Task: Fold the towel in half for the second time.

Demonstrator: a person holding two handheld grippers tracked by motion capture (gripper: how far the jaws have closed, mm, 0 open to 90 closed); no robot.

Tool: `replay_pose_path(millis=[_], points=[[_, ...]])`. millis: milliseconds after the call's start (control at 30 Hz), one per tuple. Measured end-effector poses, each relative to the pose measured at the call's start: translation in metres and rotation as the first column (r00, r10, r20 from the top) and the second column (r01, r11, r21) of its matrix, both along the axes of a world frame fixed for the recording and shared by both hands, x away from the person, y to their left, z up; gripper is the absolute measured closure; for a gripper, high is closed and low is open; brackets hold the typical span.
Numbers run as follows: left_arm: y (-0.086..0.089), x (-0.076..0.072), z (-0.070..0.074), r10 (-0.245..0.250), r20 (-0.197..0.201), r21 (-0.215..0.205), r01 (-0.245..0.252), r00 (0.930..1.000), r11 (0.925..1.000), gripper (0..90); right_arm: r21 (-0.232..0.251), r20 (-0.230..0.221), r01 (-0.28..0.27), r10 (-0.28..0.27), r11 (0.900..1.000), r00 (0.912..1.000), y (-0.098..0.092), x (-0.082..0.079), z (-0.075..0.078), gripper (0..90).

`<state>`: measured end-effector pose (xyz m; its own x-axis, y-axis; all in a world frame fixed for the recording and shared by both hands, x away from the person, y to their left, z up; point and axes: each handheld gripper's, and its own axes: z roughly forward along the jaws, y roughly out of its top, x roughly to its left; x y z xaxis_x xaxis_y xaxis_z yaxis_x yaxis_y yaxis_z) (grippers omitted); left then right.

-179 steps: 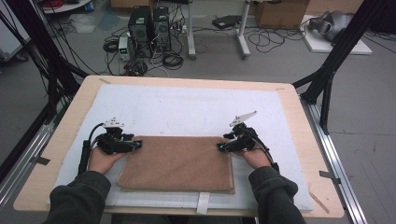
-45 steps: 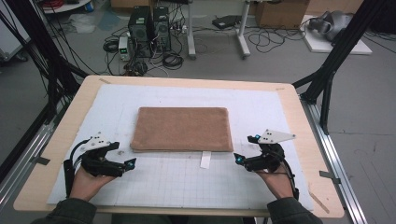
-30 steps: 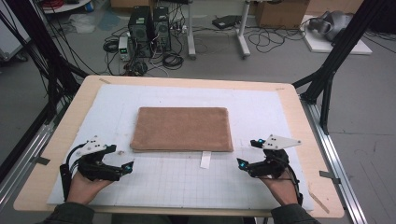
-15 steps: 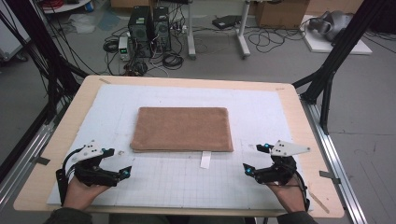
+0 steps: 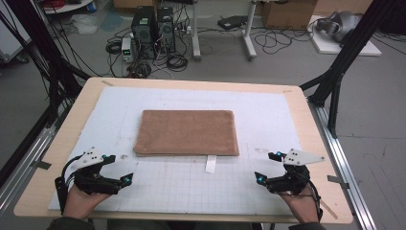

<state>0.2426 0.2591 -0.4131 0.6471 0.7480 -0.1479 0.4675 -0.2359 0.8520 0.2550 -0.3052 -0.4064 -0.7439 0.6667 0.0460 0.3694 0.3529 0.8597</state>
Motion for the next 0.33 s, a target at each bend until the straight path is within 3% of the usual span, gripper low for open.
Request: replay_pose_path(millis=[333], points=[[0.0016,0.0005,0.0002,0.0,-0.003,-0.004,0.0,1.0,1.0,1.7,-0.006,0.006,-0.001,0.001,1.0,1.0,-0.0031,-0.0002,-0.0015,11.2]])
